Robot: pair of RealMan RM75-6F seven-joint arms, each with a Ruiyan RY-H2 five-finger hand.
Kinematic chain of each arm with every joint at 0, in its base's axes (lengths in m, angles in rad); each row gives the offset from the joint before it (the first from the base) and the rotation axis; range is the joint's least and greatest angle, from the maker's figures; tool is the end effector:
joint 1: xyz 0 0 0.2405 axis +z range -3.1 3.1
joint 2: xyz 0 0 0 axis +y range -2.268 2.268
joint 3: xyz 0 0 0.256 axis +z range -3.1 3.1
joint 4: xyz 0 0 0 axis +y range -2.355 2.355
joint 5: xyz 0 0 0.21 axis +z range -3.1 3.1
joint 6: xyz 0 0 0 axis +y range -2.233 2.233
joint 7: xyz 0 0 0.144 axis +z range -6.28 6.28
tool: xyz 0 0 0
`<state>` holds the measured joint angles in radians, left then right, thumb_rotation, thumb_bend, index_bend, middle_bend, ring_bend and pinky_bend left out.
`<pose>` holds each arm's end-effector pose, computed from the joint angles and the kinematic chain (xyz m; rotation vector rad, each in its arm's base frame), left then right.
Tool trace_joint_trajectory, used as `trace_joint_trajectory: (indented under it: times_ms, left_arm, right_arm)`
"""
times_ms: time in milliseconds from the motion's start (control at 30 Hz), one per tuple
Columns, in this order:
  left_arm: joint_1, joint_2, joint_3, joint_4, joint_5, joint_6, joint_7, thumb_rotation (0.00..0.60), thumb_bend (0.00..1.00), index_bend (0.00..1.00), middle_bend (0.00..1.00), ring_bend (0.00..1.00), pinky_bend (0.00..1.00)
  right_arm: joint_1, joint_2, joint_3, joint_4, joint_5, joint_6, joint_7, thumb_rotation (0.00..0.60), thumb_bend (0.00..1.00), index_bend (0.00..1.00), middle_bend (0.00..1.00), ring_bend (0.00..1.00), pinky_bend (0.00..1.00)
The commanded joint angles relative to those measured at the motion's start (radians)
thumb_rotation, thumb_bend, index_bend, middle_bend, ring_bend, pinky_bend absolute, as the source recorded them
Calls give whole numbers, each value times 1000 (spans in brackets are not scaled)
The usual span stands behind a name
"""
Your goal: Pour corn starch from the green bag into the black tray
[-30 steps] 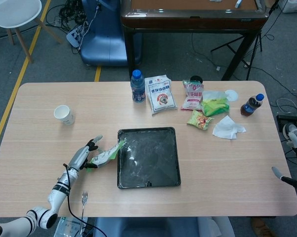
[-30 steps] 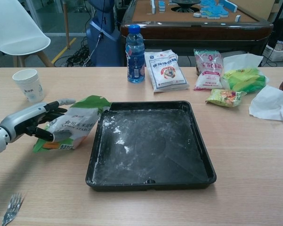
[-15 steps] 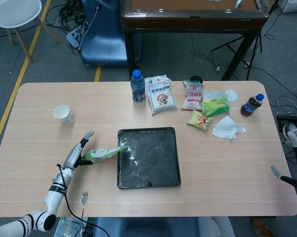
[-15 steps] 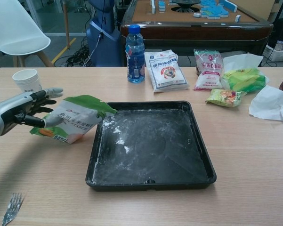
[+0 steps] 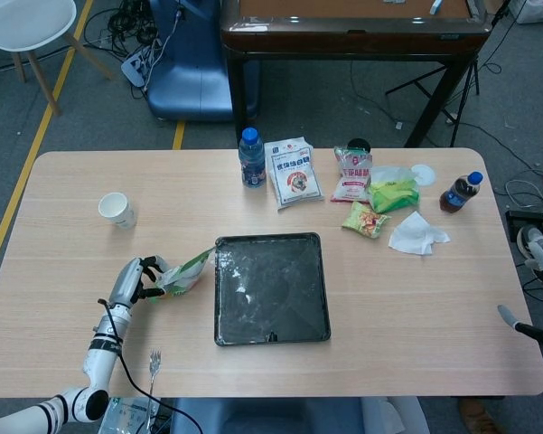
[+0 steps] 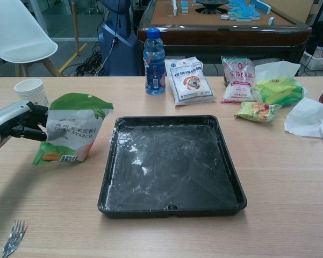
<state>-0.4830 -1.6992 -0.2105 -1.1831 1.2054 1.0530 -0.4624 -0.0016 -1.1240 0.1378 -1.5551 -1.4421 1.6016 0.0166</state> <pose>-0.2537 0.3195 -0.0231 -1.1943 -1.6135 -1.2891 -0.3301 -0.1691 0.1948 1.1813 -0.7920 0.9110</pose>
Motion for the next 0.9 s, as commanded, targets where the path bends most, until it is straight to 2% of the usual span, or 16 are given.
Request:
trace_joint_trajectory:
  times_ms: [33, 200, 333, 467, 667, 900]
  left_arm:
    - [8, -9, -3, 14, -29, 10, 82, 600, 270, 611, 554, 464, 543]
    - [15, 5, 5, -12, -65, -5, 192, 600, 269, 598, 574, 512, 603]
    - [22, 33, 20, -79, -73, -21, 241, 600, 270, 582, 586, 584, 670]
    - [20, 52, 30, -134, -74, -52, 255, 600, 269, 568, 586, 608, 711]
    - [7, 43, 26, -161, -59, -69, 250, 600, 269, 554, 586, 602, 711]
    - [-19, 47, 20, -189, -62, -136, 218, 600, 269, 542, 586, 594, 711]
  right_arm:
    - [1, -1, 0, 2, 0, -1, 2, 600, 50, 108, 294, 30, 71]
    - [5, -5, 0, 6, -2, -7, 5, 600, 50, 108, 294, 30, 71]
    - [5, -7, 0, 8, -1, -8, 6, 600, 50, 108, 294, 30, 71]
    - [6, -8, 0, 10, -1, -8, 7, 600, 51, 108, 294, 30, 71]
    - [1, -9, -2, 12, -1, -3, 12, 600, 50, 108, 294, 30, 71]
    - [-5, -13, -4, 20, 1, 0, 23, 600, 50, 108, 294, 30, 71]
